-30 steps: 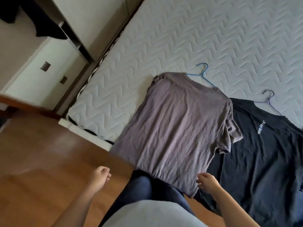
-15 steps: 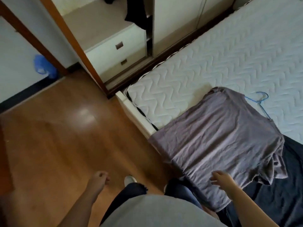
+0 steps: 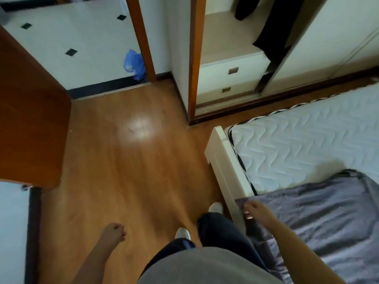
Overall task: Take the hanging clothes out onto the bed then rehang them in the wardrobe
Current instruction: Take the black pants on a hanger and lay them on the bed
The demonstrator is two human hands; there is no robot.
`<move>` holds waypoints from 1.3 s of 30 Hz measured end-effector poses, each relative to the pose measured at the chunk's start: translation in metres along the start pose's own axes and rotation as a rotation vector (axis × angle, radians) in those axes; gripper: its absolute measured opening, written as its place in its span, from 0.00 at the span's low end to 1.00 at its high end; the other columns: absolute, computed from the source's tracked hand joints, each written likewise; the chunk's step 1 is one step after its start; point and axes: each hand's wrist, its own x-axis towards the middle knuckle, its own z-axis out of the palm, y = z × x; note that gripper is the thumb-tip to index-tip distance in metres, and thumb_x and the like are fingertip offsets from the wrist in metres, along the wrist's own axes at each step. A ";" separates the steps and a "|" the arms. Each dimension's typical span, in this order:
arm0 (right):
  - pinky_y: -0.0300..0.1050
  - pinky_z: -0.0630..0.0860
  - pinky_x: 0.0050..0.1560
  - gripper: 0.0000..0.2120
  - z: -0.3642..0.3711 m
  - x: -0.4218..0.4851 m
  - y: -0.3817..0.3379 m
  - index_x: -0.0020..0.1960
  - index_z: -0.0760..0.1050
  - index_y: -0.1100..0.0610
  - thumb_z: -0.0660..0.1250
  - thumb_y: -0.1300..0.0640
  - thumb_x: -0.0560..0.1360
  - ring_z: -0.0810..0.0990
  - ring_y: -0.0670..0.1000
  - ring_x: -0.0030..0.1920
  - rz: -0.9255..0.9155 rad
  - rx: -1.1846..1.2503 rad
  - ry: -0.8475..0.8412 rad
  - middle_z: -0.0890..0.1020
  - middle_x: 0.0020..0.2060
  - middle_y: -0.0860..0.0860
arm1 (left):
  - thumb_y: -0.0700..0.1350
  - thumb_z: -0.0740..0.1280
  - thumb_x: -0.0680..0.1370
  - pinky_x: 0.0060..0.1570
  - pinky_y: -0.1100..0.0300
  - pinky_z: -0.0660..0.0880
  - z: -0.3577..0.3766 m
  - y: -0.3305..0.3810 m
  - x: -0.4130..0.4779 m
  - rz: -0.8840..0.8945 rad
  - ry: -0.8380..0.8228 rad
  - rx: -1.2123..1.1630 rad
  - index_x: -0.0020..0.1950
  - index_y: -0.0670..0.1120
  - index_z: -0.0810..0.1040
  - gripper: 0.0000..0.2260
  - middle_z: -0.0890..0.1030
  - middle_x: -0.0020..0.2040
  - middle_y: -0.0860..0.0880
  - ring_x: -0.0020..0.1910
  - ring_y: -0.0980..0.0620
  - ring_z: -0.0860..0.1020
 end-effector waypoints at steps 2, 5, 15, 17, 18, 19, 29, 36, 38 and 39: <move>0.48 0.78 0.43 0.08 -0.013 0.010 -0.018 0.41 0.76 0.59 0.60 0.60 0.76 0.79 0.55 0.40 0.025 0.021 0.016 0.80 0.39 0.59 | 0.41 0.57 0.80 0.37 0.55 0.66 0.003 0.015 0.007 -0.042 -0.005 -0.051 0.57 0.34 0.72 0.13 0.77 0.46 0.39 0.40 0.46 0.75; 0.39 0.67 0.29 0.10 -0.040 0.033 -0.037 0.38 0.73 0.64 0.58 0.65 0.77 0.73 0.52 0.32 0.090 0.118 0.058 0.76 0.33 0.58 | 0.43 0.57 0.80 0.40 0.55 0.66 0.010 0.058 0.021 -0.041 -0.034 -0.124 0.56 0.35 0.72 0.12 0.77 0.46 0.40 0.40 0.46 0.76; 0.42 0.64 0.36 0.07 -0.164 0.140 -0.141 0.53 0.71 0.62 0.59 0.60 0.78 0.75 0.55 0.41 0.181 0.410 0.159 0.78 0.45 0.60 | 0.43 0.57 0.80 0.40 0.59 0.69 0.017 0.338 0.046 0.335 -0.056 0.025 0.48 0.43 0.75 0.09 0.79 0.47 0.44 0.48 0.47 0.78; 0.42 0.64 0.37 0.09 -0.184 0.160 -0.174 0.54 0.72 0.62 0.59 0.59 0.78 0.76 0.56 0.43 0.134 0.433 0.181 0.79 0.46 0.60 | 0.44 0.56 0.80 0.43 0.61 0.68 0.019 0.400 0.034 0.502 -0.063 0.076 0.53 0.46 0.72 0.07 0.78 0.50 0.47 0.51 0.48 0.76; 0.44 0.65 0.38 0.09 -0.192 0.166 -0.192 0.55 0.72 0.62 0.59 0.59 0.78 0.77 0.56 0.44 0.113 0.437 0.187 0.79 0.47 0.59 | 0.45 0.57 0.80 0.44 0.62 0.68 0.019 0.429 0.027 0.575 -0.067 0.087 0.53 0.48 0.72 0.06 0.77 0.50 0.49 0.51 0.50 0.76; 0.45 0.66 0.41 0.09 -0.199 0.172 -0.210 0.55 0.72 0.62 0.59 0.58 0.78 0.77 0.56 0.45 0.087 0.445 0.190 0.79 0.47 0.59 | 0.46 0.57 0.80 0.44 0.64 0.68 0.019 0.455 0.019 0.645 -0.075 0.088 0.53 0.50 0.72 0.06 0.78 0.50 0.51 0.51 0.52 0.76; 0.44 0.69 0.39 0.07 -0.251 0.206 -0.316 0.52 0.75 0.60 0.59 0.61 0.77 0.79 0.53 0.41 -0.048 0.662 0.402 0.81 0.44 0.57 | 0.51 0.58 0.78 0.59 0.59 0.72 0.015 0.656 0.003 1.125 -0.257 0.188 0.55 0.58 0.71 0.07 0.78 0.54 0.58 0.56 0.59 0.76; 0.45 0.71 0.41 0.06 -0.309 0.206 -0.388 0.51 0.75 0.56 0.60 0.59 0.78 0.79 0.57 0.49 -0.109 0.760 0.680 0.81 0.51 0.59 | 0.50 0.59 0.78 0.58 0.59 0.73 0.036 0.797 0.007 1.303 -0.376 0.193 0.54 0.53 0.73 0.07 0.78 0.54 0.52 0.56 0.55 0.76; 0.41 0.71 0.42 0.06 -0.331 0.197 -0.414 0.51 0.75 0.57 0.60 0.61 0.78 0.79 0.55 0.48 -0.175 0.712 0.733 0.81 0.48 0.58 | 0.50 0.59 0.78 0.56 0.61 0.73 0.046 0.832 0.000 1.356 -0.360 0.153 0.57 0.51 0.73 0.10 0.78 0.55 0.51 0.56 0.54 0.76; 0.38 0.70 0.41 0.06 -0.344 0.191 -0.427 0.51 0.75 0.57 0.60 0.62 0.78 0.79 0.53 0.45 -0.211 0.681 0.757 0.81 0.46 0.57 | 0.50 0.59 0.78 0.55 0.62 0.72 0.052 0.849 -0.005 1.387 -0.361 0.124 0.58 0.50 0.73 0.11 0.78 0.55 0.50 0.56 0.53 0.76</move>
